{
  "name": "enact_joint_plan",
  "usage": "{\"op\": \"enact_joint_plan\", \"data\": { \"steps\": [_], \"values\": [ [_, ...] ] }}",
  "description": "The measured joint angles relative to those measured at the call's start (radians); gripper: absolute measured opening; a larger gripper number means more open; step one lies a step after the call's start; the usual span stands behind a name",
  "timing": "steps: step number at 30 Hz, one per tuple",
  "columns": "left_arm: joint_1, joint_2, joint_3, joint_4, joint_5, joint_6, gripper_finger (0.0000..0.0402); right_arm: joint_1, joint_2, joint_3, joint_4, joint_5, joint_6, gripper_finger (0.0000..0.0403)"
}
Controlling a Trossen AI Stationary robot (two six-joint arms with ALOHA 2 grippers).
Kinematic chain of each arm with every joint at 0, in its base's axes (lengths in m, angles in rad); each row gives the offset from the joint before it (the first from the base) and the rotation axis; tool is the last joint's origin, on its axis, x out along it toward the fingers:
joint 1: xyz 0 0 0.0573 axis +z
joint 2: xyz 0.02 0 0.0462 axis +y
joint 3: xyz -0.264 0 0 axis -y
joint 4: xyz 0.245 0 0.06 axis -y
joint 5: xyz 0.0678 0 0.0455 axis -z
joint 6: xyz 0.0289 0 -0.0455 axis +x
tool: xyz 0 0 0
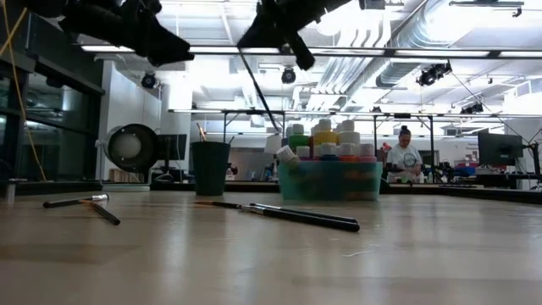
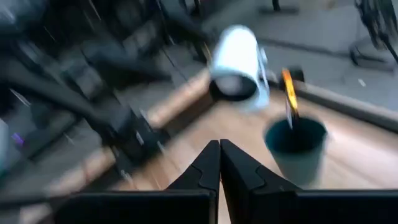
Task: Pick & Place Paint Supplies
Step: Put the black gold paint brush into the black cup
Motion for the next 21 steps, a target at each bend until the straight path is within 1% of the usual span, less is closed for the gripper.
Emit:
{"op": "enact_joint_plan", "data": {
  "steps": [3, 5, 9, 13, 16, 21],
  "values": [
    [-0.036, 0.0, 0.0, 0.042, 0.007, 0.0, 0.0257, -0.012, -0.006, 0.0, 0.1, -0.001, -0.023, 0.0003],
    [-0.077, 0.009, 0.0, 0.074, 0.008, 0.0, 0.0267, -0.02, -0.005, 0.0, 0.16, -0.005, -0.04, 0.0003],
    [-0.177, 0.048, 0.0, 0.126, 0.0, -0.028, 0.0308, -0.034, -0.004, 0.0, 0.247, -0.013, -0.083, 0.0003],
    [-0.246, 0.104, 0.0, 0.196, -0.019, -0.13, 0.0346, -0.034, -0.004, 0.0, 0.315, -0.023, -0.133, 0.0003],
    [-0.291, 0.151, 0.0, 0.267, -0.06, -0.194, 0.0355, -0.034, -0.004, 0.0, 0.336, -0.029, -0.152, 0.0003],
    [-0.333, 0.207, 0.0, 0.335, -0.167, -0.254, 0.0356, -0.033, -0.003, 0.0, 0.338, -0.046, -0.157, 0.0003]
  ]
}}
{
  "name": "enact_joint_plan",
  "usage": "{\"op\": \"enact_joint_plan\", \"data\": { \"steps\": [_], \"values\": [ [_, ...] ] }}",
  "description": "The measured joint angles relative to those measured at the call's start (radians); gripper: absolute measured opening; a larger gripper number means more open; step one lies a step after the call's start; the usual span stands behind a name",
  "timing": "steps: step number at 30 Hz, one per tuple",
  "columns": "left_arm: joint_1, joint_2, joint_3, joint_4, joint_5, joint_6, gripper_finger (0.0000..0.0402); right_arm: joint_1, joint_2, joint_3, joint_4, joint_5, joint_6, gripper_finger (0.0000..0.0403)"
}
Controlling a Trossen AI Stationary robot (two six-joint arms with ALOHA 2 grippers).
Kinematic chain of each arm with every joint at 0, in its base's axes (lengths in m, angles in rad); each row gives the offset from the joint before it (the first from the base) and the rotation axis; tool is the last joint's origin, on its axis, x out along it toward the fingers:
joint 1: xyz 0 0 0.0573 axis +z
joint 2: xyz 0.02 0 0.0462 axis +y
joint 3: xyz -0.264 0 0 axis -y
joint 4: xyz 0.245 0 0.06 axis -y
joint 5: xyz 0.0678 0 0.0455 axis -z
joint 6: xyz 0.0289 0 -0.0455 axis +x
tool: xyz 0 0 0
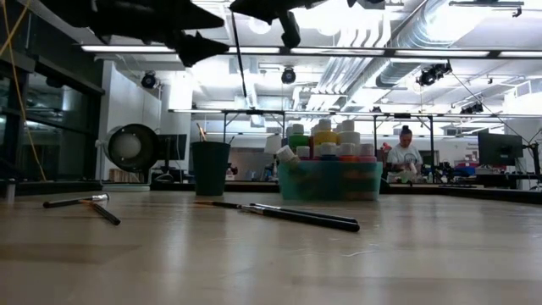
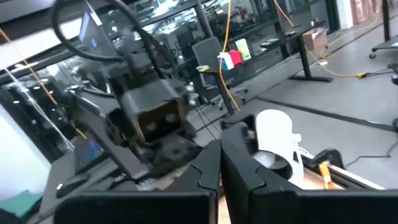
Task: Pick & Place Paint Supplies
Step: Put the black gold paint brush into the black cup
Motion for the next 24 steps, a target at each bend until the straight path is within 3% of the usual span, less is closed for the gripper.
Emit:
{"op": "enact_joint_plan", "data": {
  "steps": [9, 24],
  "values": [
    [-0.012, 0.06, 0.0, 0.158, -0.014, -0.119, 0.0339, 0.0, 0.0, 0.0, 0.01, -0.015, -0.001, 0.0003],
    [-0.012, 0.095, 0.0, 0.218, -0.017, -0.152, 0.0178, 0.0, 0.0, 0.0, 0.005, -0.03, -0.004, 0.0003]
  ]
}}
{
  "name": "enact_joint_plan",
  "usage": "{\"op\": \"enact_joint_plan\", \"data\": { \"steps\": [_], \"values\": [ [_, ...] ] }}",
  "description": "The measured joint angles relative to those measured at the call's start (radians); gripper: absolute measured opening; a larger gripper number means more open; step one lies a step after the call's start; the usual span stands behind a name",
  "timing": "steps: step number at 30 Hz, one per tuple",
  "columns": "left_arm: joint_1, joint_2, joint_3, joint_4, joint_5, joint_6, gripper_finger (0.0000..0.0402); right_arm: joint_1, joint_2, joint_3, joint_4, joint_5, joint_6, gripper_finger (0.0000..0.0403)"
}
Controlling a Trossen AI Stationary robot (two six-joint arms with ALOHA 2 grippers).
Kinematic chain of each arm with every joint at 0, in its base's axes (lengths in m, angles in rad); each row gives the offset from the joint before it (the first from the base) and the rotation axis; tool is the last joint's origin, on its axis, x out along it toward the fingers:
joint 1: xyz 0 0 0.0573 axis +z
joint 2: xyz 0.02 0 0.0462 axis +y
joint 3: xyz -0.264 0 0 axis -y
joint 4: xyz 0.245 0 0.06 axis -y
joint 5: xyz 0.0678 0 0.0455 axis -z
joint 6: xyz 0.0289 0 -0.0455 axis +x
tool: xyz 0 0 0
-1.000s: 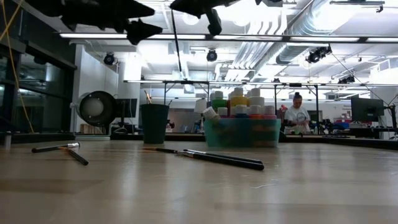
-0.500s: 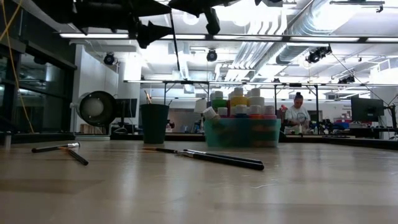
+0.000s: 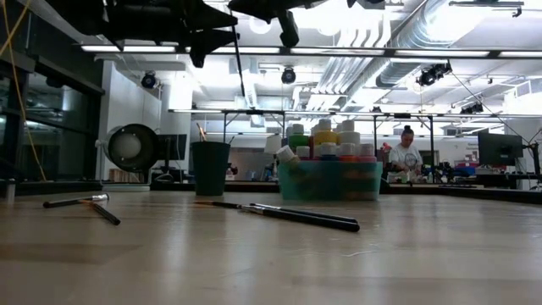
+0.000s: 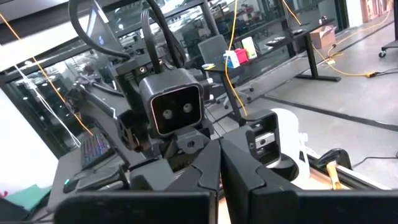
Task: Pick & Place Paint Supplies
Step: Put the black gold paint brush into the black cup
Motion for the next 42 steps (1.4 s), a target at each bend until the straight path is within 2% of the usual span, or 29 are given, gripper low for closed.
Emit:
{"op": "enact_joint_plan", "data": {
  "steps": [9, 11, 15, 20, 23, 27, 32, 36, 42],
  "values": [
    [0.001, 0.0, 0.0, -0.001, -0.006, 0.001, 0.0028, 0.0, 0.0, 0.0, -0.003, 0.002, 0.0, 0.0003],
    [0.001, 0.0, 0.0, -0.001, -0.007, 0.001, 0.0013, 0.0, 0.0, 0.0, -0.005, 0.0, 0.0, 0.0003],
    [0.001, 0.0, 0.0, -0.007, -0.007, 0.004, 0.0021, 0.0, 0.0, 0.0, -0.012, 0.001, 0.0, 0.0003],
    [0.001, 0.0, 0.0, -0.035, -0.006, 0.025, 0.0008, -0.002, 0.0, 0.0, -0.028, -0.018, 0.009, 0.0016],
    [0.002, 0.0, 0.0, -0.049, -0.007, 0.032, 0.0009, -0.008, 0.0, 0.0, -0.027, -0.051, 0.053, 0.0051],
    [0.005, -0.002, 0.0, -0.082, -0.021, 0.07, 0.0012, -0.014, 0.0, 0.0, -0.027, -0.052, 0.11, 0.0123],
    [0.089, -0.026, 0.0, -0.173, -0.066, 0.14, 0.0012, -0.013, -0.011, 0.0, -0.029, -0.048, 0.082, 0.0198],
    [0.175, -0.055, 0.0, -0.239, -0.103, 0.208, 0.0012, -0.01, -0.044, 0.0, -0.053, -0.021, 0.071, 0.0221],
    [0.26, -0.055, 0.0, -0.239, -0.129, 0.269, 0.0012, -0.01, -0.078, 0.002, -0.068, 0.002, 0.03, 0.0223]
  ]
}}
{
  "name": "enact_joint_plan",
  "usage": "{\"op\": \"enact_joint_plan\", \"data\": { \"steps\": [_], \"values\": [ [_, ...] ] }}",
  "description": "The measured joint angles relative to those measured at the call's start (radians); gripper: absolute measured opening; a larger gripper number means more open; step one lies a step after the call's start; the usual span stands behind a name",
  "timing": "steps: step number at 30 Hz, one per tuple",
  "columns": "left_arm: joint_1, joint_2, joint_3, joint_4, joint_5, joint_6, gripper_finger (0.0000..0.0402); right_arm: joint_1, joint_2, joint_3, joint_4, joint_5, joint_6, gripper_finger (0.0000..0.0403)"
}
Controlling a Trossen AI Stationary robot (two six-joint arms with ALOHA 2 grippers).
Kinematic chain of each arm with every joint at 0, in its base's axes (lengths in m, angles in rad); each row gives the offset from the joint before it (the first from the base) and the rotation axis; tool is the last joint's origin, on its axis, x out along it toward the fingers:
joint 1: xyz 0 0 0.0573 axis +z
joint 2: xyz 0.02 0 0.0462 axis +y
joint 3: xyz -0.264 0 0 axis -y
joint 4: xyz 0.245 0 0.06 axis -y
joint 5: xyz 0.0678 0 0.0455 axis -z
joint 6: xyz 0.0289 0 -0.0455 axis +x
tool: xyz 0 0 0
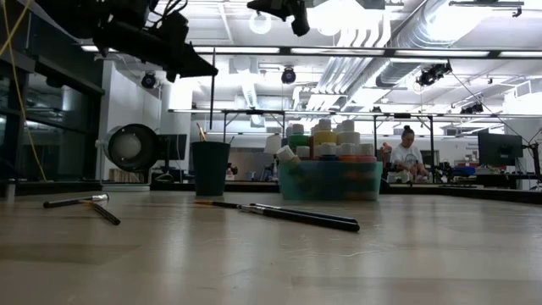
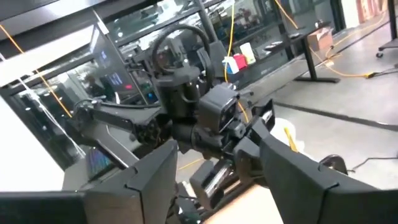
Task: Pick & Place Paint Supplies
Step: Put the black gold paint brush into the black cup, then put the black silver paint brush into the black cup
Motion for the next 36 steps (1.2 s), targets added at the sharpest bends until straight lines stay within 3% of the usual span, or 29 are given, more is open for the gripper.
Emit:
{"op": "enact_joint_plan", "data": {
  "steps": [15, 28, 36],
  "values": [
    [0.024, 0.119, 0.0, -0.031, -0.003, 0.0, 0.0028, 0.0, -0.013, 0.0, -0.074, -0.002, 0.001, 0.0219],
    [0.023, 0.119, 0.0, -0.067, -0.011, -0.001, 0.0233, 0.0, -0.022, -0.002, -0.128, -0.002, 0.005, 0.0219],
    [0.023, 0.102, 0.0, -0.077, 0.003, -0.003, 0.0288, 0.01, -0.049, -0.002, -0.195, -0.001, 0.048, 0.0219]
  ]
}}
